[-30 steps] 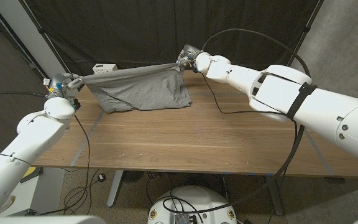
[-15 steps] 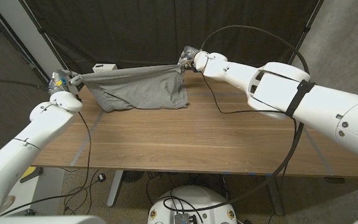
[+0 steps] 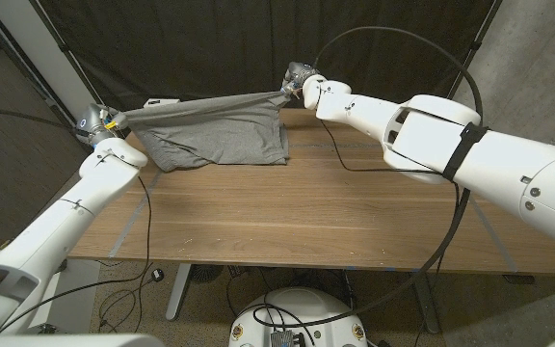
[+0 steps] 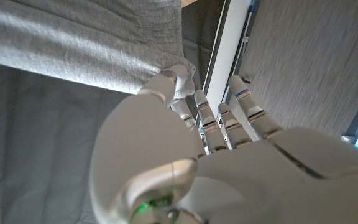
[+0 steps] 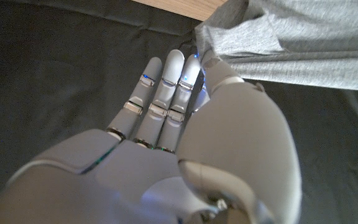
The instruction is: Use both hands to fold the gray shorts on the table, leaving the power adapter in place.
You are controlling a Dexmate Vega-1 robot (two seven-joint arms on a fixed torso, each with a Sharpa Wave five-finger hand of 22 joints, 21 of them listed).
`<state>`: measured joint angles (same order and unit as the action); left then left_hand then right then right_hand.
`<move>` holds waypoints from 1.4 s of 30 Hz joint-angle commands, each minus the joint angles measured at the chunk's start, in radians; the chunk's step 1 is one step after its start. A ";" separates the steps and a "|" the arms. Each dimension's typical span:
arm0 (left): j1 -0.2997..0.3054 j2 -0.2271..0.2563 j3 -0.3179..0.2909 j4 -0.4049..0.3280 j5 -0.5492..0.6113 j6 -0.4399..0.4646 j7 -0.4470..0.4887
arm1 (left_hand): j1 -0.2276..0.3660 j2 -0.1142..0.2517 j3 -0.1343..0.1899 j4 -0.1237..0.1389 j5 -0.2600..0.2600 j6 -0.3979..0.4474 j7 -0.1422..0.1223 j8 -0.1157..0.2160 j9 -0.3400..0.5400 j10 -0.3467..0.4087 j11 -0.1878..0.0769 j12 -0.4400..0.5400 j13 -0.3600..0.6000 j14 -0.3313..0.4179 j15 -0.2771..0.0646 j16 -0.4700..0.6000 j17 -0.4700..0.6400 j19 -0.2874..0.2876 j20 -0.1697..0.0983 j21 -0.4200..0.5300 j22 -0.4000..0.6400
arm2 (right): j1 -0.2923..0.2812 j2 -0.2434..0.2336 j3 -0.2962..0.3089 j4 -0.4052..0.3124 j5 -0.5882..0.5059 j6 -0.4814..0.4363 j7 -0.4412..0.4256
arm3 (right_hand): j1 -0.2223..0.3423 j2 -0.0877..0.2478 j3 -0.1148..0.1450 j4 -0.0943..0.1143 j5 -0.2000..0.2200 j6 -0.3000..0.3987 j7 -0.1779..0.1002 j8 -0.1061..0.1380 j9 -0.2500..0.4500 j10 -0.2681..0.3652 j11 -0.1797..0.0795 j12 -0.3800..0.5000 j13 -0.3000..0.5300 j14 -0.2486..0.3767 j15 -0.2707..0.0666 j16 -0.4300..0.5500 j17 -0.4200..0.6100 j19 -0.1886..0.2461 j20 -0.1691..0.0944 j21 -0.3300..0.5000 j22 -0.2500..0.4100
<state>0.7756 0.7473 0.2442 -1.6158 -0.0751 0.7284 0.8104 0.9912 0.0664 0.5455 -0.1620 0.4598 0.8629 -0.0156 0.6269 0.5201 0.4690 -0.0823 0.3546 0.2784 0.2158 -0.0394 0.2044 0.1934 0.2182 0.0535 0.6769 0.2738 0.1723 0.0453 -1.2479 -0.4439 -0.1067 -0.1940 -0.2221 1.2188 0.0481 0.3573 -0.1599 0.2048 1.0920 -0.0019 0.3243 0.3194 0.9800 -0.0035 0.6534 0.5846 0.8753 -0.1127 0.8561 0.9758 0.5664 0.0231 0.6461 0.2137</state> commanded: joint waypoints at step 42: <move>-0.152 -0.036 0.171 0.179 0.004 0.032 -0.065 | -0.292 -0.054 -0.077 0.243 -0.290 -0.575 0.027 -0.437 -0.330 -0.259 0.106 -0.116 -0.066 -0.121 0.089 0.010 0.032 -0.307 0.091 0.179 -0.026 | -0.051 0.020 0.004 0.000 0.146 0.000 0.157 | -0.398 0.130 0.037 0.148 -0.008 -0.720 -0.013 -0.069 -0.131 -0.626 0.074 -0.400 -0.308 -0.486 0.054 -0.575 -0.530 -0.267 0.057 -0.045 -0.029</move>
<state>0.5331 0.6534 0.4386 -1.3100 -0.0560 0.7903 0.7595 0.7104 0.0414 0.4904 0.0959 0.1730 0.2955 0.0331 0.1926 0.1904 0.1905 0.0285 0.2330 0.2136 0.0785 0.0551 0.2204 0.2398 -0.0688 0.1394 0.8547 0.2550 0.1462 0.0545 -1.2515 -0.4434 -0.0943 -0.2185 -0.2367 0.8252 0.1703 0.3853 -0.0139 0.2029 0.3404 -0.0095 0.2480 0.1859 0.3336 0.0703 0.2453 0.2788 0.3721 -0.0414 0.2872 0.4509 0.2812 0.0836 0.5888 0.1841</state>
